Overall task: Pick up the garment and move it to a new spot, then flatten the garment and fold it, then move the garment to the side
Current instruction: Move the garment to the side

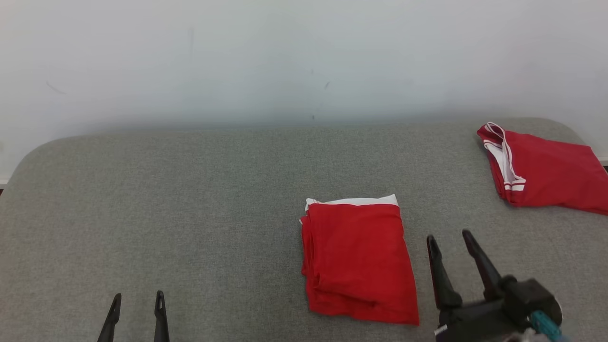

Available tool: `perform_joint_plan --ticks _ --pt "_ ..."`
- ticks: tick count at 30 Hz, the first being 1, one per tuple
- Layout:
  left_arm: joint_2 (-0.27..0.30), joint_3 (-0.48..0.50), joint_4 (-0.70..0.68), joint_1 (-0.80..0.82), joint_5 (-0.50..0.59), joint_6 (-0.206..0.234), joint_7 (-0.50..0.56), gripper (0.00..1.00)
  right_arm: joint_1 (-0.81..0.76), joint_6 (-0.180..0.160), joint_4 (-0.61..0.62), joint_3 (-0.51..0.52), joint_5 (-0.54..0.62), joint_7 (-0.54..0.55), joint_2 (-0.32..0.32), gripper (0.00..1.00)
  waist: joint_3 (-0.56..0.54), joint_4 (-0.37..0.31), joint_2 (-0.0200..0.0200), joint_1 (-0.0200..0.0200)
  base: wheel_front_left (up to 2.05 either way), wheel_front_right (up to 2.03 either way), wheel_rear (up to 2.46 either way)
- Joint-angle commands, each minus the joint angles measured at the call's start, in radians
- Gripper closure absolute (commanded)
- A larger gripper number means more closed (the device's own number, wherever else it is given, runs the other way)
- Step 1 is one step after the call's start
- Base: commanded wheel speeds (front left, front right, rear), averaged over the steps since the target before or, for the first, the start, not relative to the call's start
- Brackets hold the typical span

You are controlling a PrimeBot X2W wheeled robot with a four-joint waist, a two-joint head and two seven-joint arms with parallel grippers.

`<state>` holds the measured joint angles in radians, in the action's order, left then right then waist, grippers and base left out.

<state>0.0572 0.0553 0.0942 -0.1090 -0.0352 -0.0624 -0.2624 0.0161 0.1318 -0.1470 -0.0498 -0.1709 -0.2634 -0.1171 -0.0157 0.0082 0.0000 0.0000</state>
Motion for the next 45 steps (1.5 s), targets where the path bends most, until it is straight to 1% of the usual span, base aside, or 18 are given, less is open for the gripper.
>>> perform_joint_plan --ticks 1,4,7,12,15,19,22,24,31,32,33,34,35,39,42,45 --pt "0.001 0.002 -0.004 -0.008 0.002 -0.001 -0.003 0.00 0.023 -0.003 -0.008 -0.004 -0.004 -0.001 -0.009 0.00 0.001 0.001 0.0000 0.0000 0.00 0.00 0.00" --pt "0.000 -0.002 -0.003 0.001 0.003 -0.003 -0.003 0.00 0.094 -0.003 -0.058 -0.016 -0.017 -0.001 -0.028 0.00 0.004 0.007 0.0000 0.0000 0.00 0.00 0.00" --pt "0.000 -0.005 -0.001 0.008 0.001 -0.003 -0.003 0.00 0.171 -0.003 -0.137 -0.038 -0.021 -0.001 -0.048 0.00 0.008 0.017 0.0000 0.0000 0.00 0.00 0.00" --pt "-0.001 -0.012 0.002 0.020 -0.008 -0.001 -0.003 0.00 0.271 -0.003 -0.297 -0.083 -0.028 0.018 -0.079 0.00 0.018 0.039 0.0000 0.0000 0.00 0.00 0.00" --pt "-0.002 -0.016 0.004 0.029 -0.011 -0.001 -0.003 0.00 0.322 -0.003 -0.391 -0.094 -0.036 0.036 -0.086 0.00 0.035 0.052 0.0000 0.0000 0.00 0.00 0.00" --pt "-0.003 -0.020 0.008 0.043 -0.016 -0.001 -0.003 0.00 0.375 -0.003 -0.511 -0.112 -0.046 0.047 -0.087 0.00 0.063 0.067 0.0000 0.0000 0.00 0.00 0.00" --pt "-0.004 -0.020 0.010 0.058 -0.019 0.000 -0.003 0.00 0.415 -0.003 -0.592 -0.130 -0.058 0.052 -0.078 0.00 0.082 0.072 0.0000 0.0000 0.00 0.00 0.00" --pt "-0.004 -0.017 0.012 0.066 -0.021 0.001 -0.003 0.00 0.448 -0.003 -0.668 -0.133 -0.073 0.047 -0.067 0.00 0.097 0.073 0.0000 0.0000 0.00 0.00 0.00" --pt "-0.005 -0.019 0.018 0.083 -0.023 0.001 -0.003 0.00 0.482 -0.003 -0.819 -0.174 -0.100 0.061 -0.032 0.00 0.108 0.070 0.0000 0.0000 0.00 0.00 0.00" --pt "-0.005 -0.018 0.018 0.085 -0.024 0.002 -0.003 0.00 0.482 -0.003 -0.835 -0.179 -0.111 0.068 -0.027 0.04 0.108 0.069 0.0000 0.0000 0.00 0.00 0.00" --pt "-0.005 -0.018 0.018 0.087 -0.025 0.002 -0.003 0.00 0.483 -0.003 -0.850 -0.186 -0.119 0.075 -0.024 0.70 0.109 0.068 0.0000 0.0000 0.00 0.00 0.00" --pt "-0.005 -0.018 0.017 0.088 -0.026 0.004 -0.003 0.00 0.482 -0.003 -0.862 -0.194 -0.126 0.080 -0.021 0.82 0.111 0.067 0.0000 0.0000 0.00 0.00 0.00" --pt "-0.006 -0.017 0.017 0.089 -0.027 0.004 -0.003 0.00 0.483 -0.003 -0.870 -0.202 -0.132 0.080 -0.021 1.00 0.112 0.065 0.0000 0.0000 0.00 0.00 0.00" --pt "-0.006 -0.017 0.013 0.094 -0.029 0.006 -0.003 0.00 0.508 -0.003 -0.888 -0.224 -0.159 0.067 -0.043 1.00 0.124 0.058 0.0000 0.0000 0.00 0.00 0.00" --pt "-0.006 -0.016 0.010 0.095 -0.031 0.006 -0.003 0.00 0.531 -0.004 -0.889 -0.237 -0.168 0.059 -0.053 1.00 0.135 0.054 0.0000 0.0000 0.00 0.00 0.00" --pt "-0.006 -0.014 0.003 0.107 -0.030 0.003 -0.003 0.00 0.571 -0.003 -0.881 -0.263 -0.171 0.048 -0.076 1.00 0.157 0.047 0.0000 0.0000 0.00 0.00 0.00"
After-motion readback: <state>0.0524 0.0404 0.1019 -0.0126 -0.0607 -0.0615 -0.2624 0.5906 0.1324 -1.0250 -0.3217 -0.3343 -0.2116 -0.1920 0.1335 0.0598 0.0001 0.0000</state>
